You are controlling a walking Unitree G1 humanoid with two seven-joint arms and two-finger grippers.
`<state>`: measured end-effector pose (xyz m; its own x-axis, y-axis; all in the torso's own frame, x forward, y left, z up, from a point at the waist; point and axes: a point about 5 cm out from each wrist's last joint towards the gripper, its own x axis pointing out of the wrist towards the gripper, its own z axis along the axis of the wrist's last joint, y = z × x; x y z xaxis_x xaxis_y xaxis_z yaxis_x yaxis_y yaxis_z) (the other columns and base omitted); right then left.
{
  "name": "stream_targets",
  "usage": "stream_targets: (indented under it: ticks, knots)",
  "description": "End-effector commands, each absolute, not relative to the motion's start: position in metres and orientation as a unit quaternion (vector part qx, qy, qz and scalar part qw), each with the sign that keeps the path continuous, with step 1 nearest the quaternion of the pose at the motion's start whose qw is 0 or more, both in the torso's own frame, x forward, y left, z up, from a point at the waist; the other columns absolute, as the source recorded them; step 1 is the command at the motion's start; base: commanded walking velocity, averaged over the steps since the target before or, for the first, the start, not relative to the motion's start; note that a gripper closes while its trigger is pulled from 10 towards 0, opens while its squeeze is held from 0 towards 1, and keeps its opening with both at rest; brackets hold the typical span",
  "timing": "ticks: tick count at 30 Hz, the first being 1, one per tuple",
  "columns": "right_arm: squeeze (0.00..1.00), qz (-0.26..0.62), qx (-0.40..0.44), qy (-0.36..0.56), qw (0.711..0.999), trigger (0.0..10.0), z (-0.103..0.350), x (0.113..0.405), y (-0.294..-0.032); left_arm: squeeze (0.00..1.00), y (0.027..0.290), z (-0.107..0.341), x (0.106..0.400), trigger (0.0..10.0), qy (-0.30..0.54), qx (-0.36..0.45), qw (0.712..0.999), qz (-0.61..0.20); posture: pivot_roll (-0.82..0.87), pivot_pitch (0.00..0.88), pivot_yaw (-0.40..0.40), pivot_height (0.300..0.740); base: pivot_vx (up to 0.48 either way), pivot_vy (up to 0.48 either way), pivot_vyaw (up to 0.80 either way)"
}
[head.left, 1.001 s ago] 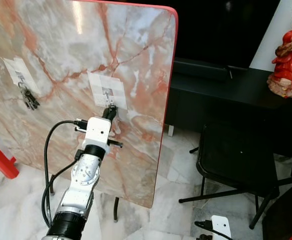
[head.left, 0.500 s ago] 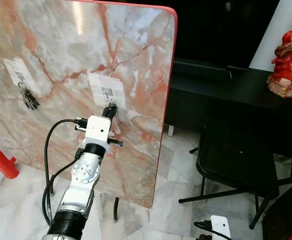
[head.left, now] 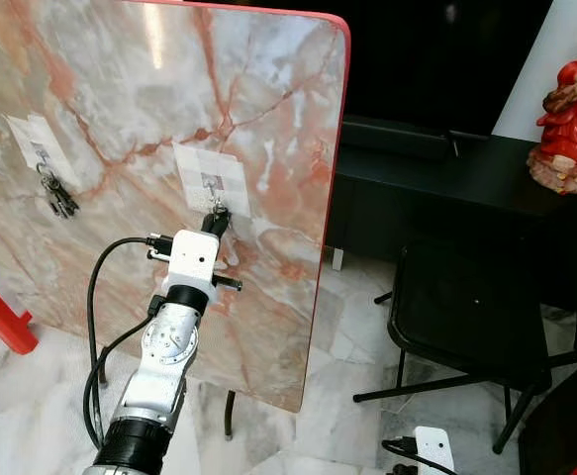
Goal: Hang keys on a hook
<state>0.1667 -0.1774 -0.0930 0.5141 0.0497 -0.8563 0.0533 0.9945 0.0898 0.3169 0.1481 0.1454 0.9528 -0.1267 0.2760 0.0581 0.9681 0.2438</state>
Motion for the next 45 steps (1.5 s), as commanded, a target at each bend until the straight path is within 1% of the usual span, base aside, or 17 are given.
stream_targets:
  ticks: [1,19,45]
  knots:
    - [0.00,0.000,0.050,0.490,0.870,10.0,-0.0921,0.1685,-0.1784,0.00,0.1470,0.1506,0.3155,10.0,-0.157,0.120,0.979,-0.044,0.04,0.000,-0.025,0.740,0.000,0.000,0.00]
    - [0.00,-0.002,0.050,0.490,0.870,10.0,-0.0919,0.1689,-0.1789,0.00,0.1508,0.1516,0.3095,10.0,-0.160,0.123,0.979,-0.037,0.03,0.011,-0.023,0.740,0.000,0.000,0.00]
    - [0.00,-0.002,0.052,0.490,0.870,10.0,-0.0919,0.1690,-0.1781,0.00,0.1517,0.1558,0.3137,10.0,-0.159,0.124,0.979,-0.027,0.03,0.014,-0.025,0.740,0.000,0.000,0.00]
